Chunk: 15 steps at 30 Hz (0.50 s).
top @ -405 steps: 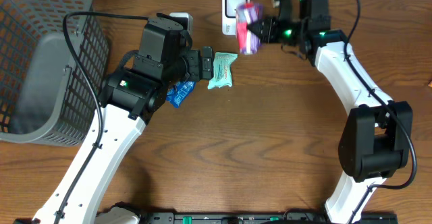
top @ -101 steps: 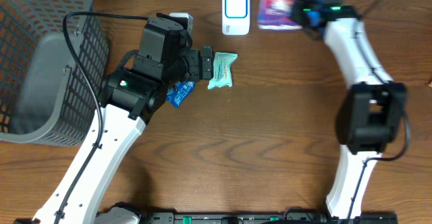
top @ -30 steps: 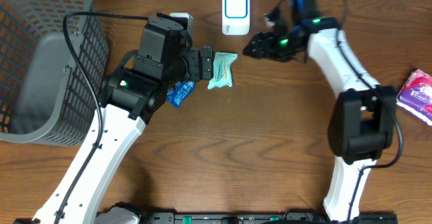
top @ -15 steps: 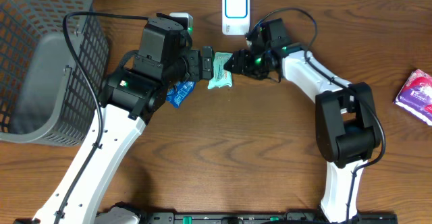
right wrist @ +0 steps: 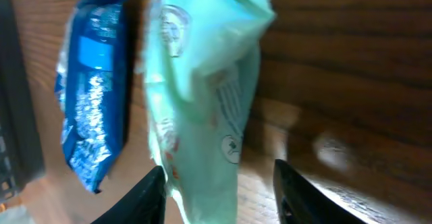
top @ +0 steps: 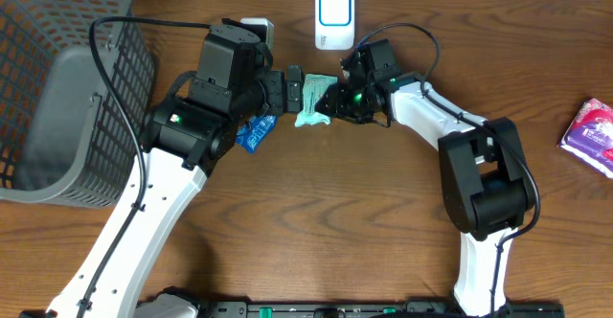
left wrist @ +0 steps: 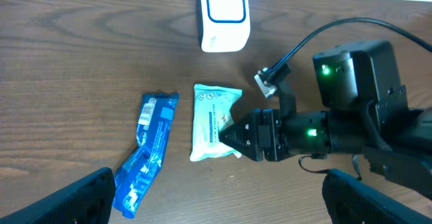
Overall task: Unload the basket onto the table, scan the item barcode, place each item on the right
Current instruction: 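Move the right gripper to the green wipes pack and grasp it, then pull the green wipes pack rightward from the left gripper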
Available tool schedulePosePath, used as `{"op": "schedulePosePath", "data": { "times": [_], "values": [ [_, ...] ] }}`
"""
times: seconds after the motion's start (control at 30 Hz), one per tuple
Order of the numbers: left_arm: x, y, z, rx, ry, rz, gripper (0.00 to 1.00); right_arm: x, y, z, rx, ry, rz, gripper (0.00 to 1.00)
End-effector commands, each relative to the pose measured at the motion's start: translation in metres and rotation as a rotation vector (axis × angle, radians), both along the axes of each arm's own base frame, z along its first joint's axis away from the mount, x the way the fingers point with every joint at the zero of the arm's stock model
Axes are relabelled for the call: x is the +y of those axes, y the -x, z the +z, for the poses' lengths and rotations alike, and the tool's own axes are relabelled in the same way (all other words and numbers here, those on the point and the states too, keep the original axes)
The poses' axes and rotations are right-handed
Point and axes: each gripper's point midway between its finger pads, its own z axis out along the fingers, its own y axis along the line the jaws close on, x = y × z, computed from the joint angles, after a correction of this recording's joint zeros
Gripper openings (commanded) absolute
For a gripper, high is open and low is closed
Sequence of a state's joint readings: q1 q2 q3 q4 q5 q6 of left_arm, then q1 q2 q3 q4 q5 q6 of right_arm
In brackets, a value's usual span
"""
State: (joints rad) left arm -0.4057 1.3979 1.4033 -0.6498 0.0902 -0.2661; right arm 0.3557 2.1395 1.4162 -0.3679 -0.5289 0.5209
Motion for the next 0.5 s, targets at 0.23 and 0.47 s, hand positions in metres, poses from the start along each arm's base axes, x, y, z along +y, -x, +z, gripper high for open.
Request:
{"op": "schedulePosePath", "data": {
  "times": [0.23,0.47],
  "values": [
    [0.002,-0.003,0.007,-0.015,0.001,0.016,0.98,0.002,0.0,0.0,-0.021,0.007,-0.006,0.01],
    [0.002,-0.003,0.007,-0.015,0.001,0.016,0.98,0.006,0.007,0.012,-0.036,-0.067,0.084,0.01]
  ]
}}
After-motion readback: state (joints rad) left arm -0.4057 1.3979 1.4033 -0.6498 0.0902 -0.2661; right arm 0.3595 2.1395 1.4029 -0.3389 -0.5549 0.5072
